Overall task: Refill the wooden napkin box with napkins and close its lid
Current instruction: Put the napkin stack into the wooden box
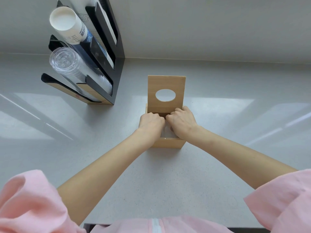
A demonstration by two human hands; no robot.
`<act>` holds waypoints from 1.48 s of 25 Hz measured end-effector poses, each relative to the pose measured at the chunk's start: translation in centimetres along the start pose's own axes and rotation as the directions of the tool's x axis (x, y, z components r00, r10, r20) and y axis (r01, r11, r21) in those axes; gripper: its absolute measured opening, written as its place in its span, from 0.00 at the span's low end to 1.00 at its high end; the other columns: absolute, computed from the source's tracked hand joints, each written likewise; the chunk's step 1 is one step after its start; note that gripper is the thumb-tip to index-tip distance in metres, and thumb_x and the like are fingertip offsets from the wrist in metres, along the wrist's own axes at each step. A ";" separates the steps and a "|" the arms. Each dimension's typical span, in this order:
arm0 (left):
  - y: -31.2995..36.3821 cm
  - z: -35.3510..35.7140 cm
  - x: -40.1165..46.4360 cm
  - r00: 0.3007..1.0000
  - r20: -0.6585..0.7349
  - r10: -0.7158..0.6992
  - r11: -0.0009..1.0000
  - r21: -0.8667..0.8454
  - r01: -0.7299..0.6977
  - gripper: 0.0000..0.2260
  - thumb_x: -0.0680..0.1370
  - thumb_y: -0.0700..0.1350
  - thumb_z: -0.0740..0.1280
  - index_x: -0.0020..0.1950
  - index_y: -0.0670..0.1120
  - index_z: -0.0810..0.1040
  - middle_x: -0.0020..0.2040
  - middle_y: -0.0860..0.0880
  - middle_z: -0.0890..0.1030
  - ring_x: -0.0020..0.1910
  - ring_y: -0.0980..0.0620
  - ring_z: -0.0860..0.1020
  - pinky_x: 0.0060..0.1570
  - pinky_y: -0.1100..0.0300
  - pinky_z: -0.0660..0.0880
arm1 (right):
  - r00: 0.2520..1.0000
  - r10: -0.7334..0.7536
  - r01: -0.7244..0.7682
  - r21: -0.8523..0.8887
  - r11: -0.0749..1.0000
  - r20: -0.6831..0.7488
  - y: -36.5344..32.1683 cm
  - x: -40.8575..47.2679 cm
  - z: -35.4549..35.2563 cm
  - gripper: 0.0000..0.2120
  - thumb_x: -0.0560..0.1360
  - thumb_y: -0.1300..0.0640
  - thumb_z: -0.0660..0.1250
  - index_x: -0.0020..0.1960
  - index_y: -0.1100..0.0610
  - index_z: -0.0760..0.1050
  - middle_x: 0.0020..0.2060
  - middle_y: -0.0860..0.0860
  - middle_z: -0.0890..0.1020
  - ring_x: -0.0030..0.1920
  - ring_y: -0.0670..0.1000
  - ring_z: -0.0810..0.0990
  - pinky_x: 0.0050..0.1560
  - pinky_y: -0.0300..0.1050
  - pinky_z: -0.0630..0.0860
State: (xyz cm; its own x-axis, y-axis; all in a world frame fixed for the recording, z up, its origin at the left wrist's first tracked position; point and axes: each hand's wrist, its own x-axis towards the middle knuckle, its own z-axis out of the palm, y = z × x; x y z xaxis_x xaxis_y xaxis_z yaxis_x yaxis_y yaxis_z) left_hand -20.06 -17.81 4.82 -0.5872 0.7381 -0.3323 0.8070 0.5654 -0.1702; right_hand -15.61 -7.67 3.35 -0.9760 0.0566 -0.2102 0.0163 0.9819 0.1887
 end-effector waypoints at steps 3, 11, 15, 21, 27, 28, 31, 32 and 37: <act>-0.3 0.6 -0.8 0.997 -0.070 -0.011 0.996 -0.087 0.005 0.07 0.76 0.36 0.60 0.53 0.41 0.71 0.53 0.44 0.78 0.50 0.44 0.77 0.26 0.61 0.57 | 1.000 -0.014 0.014 0.098 0.995 0.000 0.7 -0.6 -0.6 0.07 0.74 0.64 0.60 0.49 0.59 0.75 0.49 0.53 0.81 0.52 0.56 0.77 0.45 0.45 0.56; -1.8 1.4 -0.3 0.982 0.125 0.143 0.989 -0.052 -0.138 0.13 0.76 0.34 0.53 0.44 0.46 0.75 0.30 0.50 0.69 0.41 0.46 0.69 0.71 0.38 0.45 | 0.972 -0.065 0.071 -0.018 0.997 0.224 0.5 -2.1 -0.7 0.15 0.77 0.62 0.52 0.32 0.55 0.66 0.27 0.50 0.66 0.40 0.56 0.69 0.54 0.50 0.60; -1.9 1.6 1.2 0.936 0.322 0.138 0.990 -0.047 -0.130 0.17 0.78 0.37 0.50 0.60 0.44 0.75 0.55 0.45 0.79 0.52 0.44 0.72 0.69 0.42 0.53 | 0.923 -0.076 0.072 0.023 0.997 0.376 0.6 -1.4 -0.7 0.16 0.80 0.58 0.49 0.49 0.58 0.76 0.44 0.55 0.78 0.56 0.55 0.72 0.66 0.55 0.58; -2.1 1.9 -0.3 0.988 0.086 0.130 0.947 -0.307 -0.098 0.17 0.79 0.42 0.53 0.65 0.48 0.71 0.62 0.46 0.77 0.59 0.45 0.74 0.47 0.57 0.68 | 0.984 -0.068 0.032 0.208 0.978 0.166 0.6 -2.3 -0.2 0.17 0.78 0.59 0.50 0.55 0.56 0.77 0.48 0.53 0.83 0.56 0.54 0.77 0.71 0.55 0.54; -2.1 2.6 -3.2 0.991 -0.124 0.052 0.914 -0.395 -0.097 0.17 0.79 0.47 0.54 0.67 0.49 0.69 0.65 0.50 0.75 0.63 0.48 0.72 0.51 0.57 0.68 | 0.996 0.060 -0.018 0.502 0.865 -0.069 0.7 -5.7 0.5 0.17 0.79 0.57 0.54 0.65 0.52 0.71 0.62 0.49 0.77 0.64 0.49 0.73 0.72 0.51 0.54; -2.0 2.8 -3.8 0.988 -0.148 0.041 0.911 -0.400 -0.098 0.17 0.79 0.48 0.54 0.67 0.49 0.69 0.66 0.51 0.75 0.64 0.49 0.72 0.55 0.57 0.68 | 0.993 0.076 -0.015 0.530 0.848 -0.095 0.7 -6.5 0.7 0.17 0.79 0.56 0.55 0.67 0.51 0.69 0.65 0.49 0.74 0.66 0.49 0.70 0.72 0.49 0.54; -1.2 3.2 -5.5 0.976 -0.218 0.003 0.909 -0.406 -0.093 0.18 0.79 0.48 0.56 0.68 0.48 0.68 0.68 0.52 0.72 0.66 0.51 0.69 0.61 0.56 0.66 | 0.981 0.107 0.001 0.557 0.831 -0.162 0.5 -8.7 1.5 0.19 0.79 0.54 0.58 0.70 0.52 0.66 0.71 0.49 0.68 0.71 0.49 0.65 0.72 0.46 0.58; -0.8 3.3 -6.2 0.970 -0.241 -0.018 0.911 -0.405 -0.083 0.18 0.78 0.49 0.57 0.68 0.49 0.68 0.69 0.52 0.71 0.68 0.51 0.68 0.62 0.57 0.64 | 0.979 0.114 -0.001 0.555 0.832 -0.168 0.5 -9.4 1.7 0.20 0.79 0.54 0.58 0.70 0.52 0.65 0.71 0.49 0.67 0.71 0.49 0.65 0.72 0.46 0.59; 2.4 3.7 -9.6 0.923 -0.350 -0.158 0.914 -0.406 0.003 0.21 0.78 0.51 0.60 0.70 0.51 0.64 0.72 0.53 0.66 0.72 0.54 0.61 0.70 0.55 0.54 | 0.984 0.126 -0.040 0.540 0.841 -0.123 0.1 -12.8 2.8 0.25 0.78 0.50 0.58 0.74 0.51 0.57 0.75 0.50 0.60 0.75 0.49 0.55 0.74 0.46 0.50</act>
State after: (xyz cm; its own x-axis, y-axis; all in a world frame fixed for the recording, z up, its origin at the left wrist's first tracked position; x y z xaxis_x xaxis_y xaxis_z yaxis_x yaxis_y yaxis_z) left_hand -12.32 -24.90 4.15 -0.6916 0.7210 0.0444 0.7108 0.6683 0.2197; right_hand -2.46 -7.76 3.38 -0.9855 0.1569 -0.0649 0.1698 0.9207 -0.3514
